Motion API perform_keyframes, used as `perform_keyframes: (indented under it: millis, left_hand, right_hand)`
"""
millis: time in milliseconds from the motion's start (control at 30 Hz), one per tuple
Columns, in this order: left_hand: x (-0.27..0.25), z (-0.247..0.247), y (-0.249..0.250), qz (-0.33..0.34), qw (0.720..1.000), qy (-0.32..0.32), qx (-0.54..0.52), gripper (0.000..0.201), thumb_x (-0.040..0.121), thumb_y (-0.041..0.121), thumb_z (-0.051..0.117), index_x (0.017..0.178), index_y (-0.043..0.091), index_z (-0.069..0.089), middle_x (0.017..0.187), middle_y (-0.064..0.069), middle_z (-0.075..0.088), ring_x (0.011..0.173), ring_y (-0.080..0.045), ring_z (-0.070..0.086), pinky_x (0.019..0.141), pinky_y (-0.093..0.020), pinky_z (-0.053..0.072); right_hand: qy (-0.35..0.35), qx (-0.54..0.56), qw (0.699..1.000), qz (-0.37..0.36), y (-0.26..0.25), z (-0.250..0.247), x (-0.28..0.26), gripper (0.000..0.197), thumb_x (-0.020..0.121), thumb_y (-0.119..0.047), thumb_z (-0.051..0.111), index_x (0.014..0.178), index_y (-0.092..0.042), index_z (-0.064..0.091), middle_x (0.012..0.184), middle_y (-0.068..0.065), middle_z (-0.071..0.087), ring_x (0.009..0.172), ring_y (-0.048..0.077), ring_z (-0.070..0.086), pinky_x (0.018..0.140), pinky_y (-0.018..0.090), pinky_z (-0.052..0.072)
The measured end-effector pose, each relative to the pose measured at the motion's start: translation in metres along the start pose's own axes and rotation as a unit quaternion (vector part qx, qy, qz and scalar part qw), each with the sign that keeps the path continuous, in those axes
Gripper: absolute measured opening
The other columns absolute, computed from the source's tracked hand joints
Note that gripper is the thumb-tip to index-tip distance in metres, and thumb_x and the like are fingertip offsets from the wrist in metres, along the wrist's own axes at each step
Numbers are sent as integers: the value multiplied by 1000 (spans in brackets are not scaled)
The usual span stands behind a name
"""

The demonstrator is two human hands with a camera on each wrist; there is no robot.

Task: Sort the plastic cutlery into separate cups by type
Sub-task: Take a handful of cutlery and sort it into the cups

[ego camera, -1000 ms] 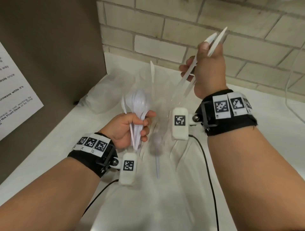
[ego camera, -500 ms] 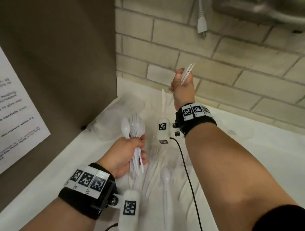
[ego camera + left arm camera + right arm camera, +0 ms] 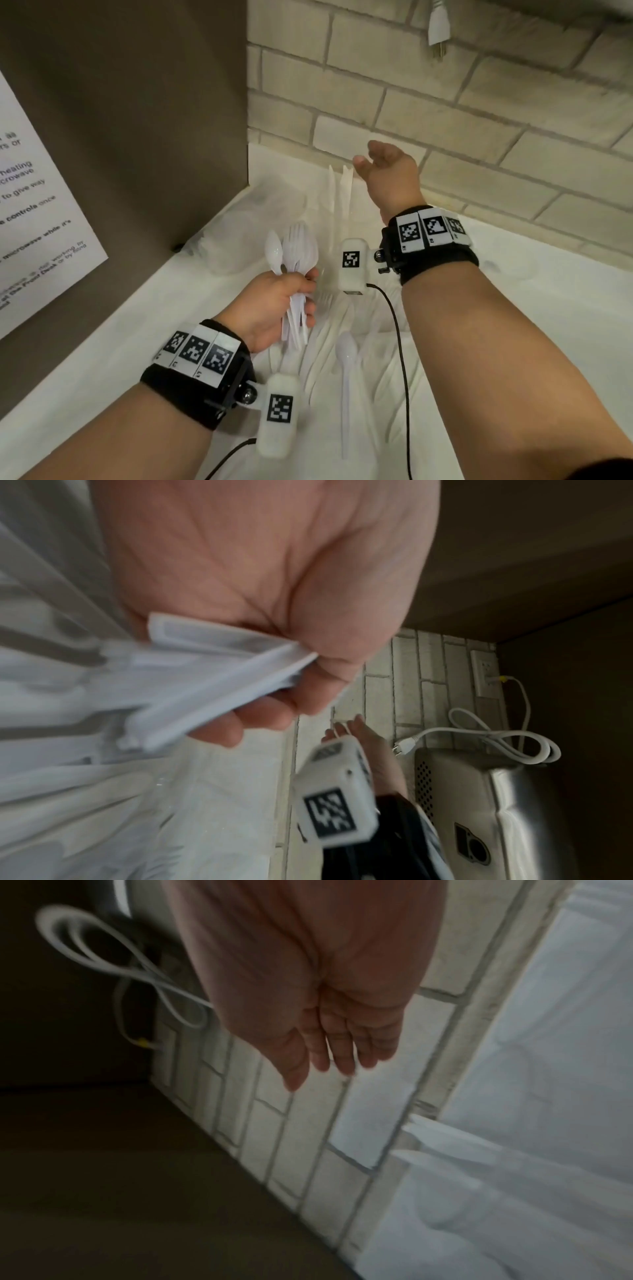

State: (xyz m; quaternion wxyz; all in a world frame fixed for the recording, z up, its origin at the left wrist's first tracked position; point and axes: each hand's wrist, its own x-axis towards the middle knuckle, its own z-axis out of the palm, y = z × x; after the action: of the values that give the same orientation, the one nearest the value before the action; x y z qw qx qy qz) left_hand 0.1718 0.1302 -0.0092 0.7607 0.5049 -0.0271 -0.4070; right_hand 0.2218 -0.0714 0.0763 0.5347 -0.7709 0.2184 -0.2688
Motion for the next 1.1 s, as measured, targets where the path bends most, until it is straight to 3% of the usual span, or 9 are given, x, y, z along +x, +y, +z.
perform_keyframes:
  millis: [67,167,267,333,400,567,667,833,1100]
  left_hand:
    - [-4,1,1,3,999,-41,-11,23,73,4,59,94,10,65,75,-6,54,57,-15,49,56,-30,43]
    - [-10,5,2,9,997,-79,-19,27,72,5,57,96,11,69,69,-5,53,60,-16,47,61,-31,40]
    - [-14,14,2,29,998,-57,3,20,77,7,61,95,11,67,69,-4,50,62,-14,48,61,-29,44]
    - [-15,22,1,40,997,-39,43,2,87,7,61,87,8,62,71,-4,50,63,-13,51,64,-29,47]
    - [-15,27,-2,48,996,-27,77,10,93,9,57,83,8,60,70,-5,51,64,-13,54,66,-30,50]
    - [-17,34,-8,72,991,-35,111,14,95,12,54,84,11,62,64,0,53,60,-12,52,61,-26,50]
    - [-17,34,-10,79,989,-43,120,10,95,16,56,95,7,61,65,-1,55,59,-12,53,57,-24,50]
    - [-14,28,-11,88,987,-63,121,58,85,34,66,129,3,46,97,-13,59,71,-13,59,68,-32,51]
    - [-16,28,-9,83,988,-68,109,61,80,47,62,119,2,52,89,-5,60,76,-15,61,73,-36,50]
  right_hand:
    - [-30,29,999,-24,-17,-9,-26,28,89,-14,65,117,-9,64,103,1,68,97,12,63,95,28,50]
    - [-99,8,994,-51,-32,-22,-71,4,87,-15,68,89,-12,68,75,-1,62,64,10,58,63,28,53]
    - [-149,-68,986,-39,-34,-29,-105,32,73,-35,81,77,-9,63,61,0,57,46,10,51,46,21,41]
    - [-178,-125,976,-11,-29,-30,-118,45,61,-45,86,82,-12,64,63,-3,61,51,9,57,48,20,40]
    - [-185,-144,972,19,-22,-29,-125,52,54,-47,89,88,-16,65,69,-4,65,58,8,61,52,21,41]
    - [-159,-115,979,45,-17,-31,-134,48,60,-43,88,92,-18,62,83,-1,67,68,13,67,55,27,50]
    - [-153,-96,981,70,-18,-31,-137,46,69,-37,83,101,-15,58,89,5,68,67,19,69,55,28,53]
    - [-167,15,979,114,-16,-34,-139,36,82,-11,74,113,-4,59,85,8,63,58,12,60,47,19,47]
    - [-181,68,969,155,-15,-36,-139,8,87,-14,68,92,-14,62,76,-1,65,64,12,59,55,26,43]
